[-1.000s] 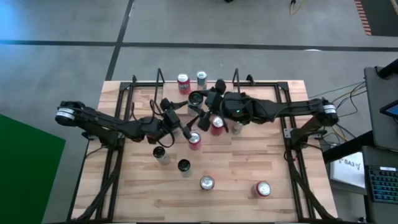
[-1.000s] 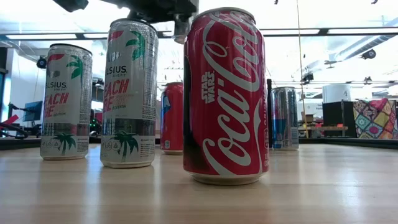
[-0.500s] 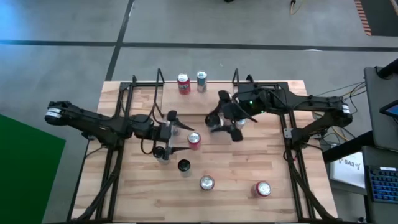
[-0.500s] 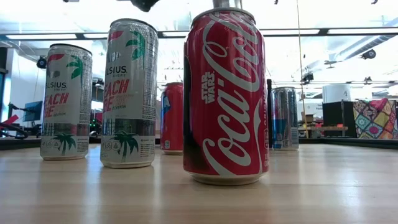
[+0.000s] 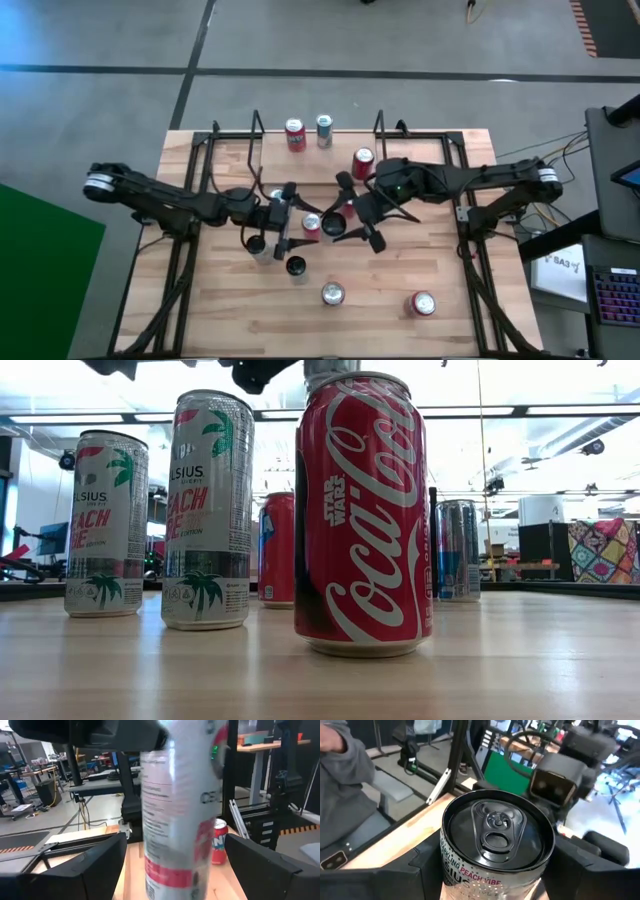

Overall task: Place canned beverage on shelf
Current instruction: Put the bottom right white soda can on the shelf

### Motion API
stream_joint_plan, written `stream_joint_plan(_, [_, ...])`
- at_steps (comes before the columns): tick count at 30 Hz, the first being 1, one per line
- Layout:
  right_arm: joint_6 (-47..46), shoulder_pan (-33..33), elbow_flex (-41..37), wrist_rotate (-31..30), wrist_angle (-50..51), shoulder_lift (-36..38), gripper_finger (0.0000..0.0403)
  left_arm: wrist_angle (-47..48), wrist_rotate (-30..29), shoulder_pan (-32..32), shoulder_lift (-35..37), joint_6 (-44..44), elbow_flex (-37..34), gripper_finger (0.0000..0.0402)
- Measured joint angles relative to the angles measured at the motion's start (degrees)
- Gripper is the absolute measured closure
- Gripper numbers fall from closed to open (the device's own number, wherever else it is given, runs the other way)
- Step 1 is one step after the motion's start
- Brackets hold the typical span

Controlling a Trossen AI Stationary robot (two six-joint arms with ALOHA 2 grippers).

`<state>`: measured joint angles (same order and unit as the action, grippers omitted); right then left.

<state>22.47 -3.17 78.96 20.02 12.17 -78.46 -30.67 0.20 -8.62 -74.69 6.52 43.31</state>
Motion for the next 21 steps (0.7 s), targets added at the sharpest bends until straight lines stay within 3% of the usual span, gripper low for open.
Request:
stream_joint_plan(8, [1.7,-0.1,0.0,0.6,-2.0,-1.8,0.0165,-5.8,5.1,0.2,-4.0,-1.3,0.0,0.008])
stream_joint_plan(16, [2.2,-0.1,0.0,0.1,-3.7,-3.3,0.0164,-9.2,5.4,0.3,-6.6,-1.5,0.0,0.008])
stream_joint_plan(21, [2.2,-0.1,0.0,0.1,-4.3,-3.4,0.0164,-10.4,5.3,0.3,-7.4,-1.0,0.1,0.0106])
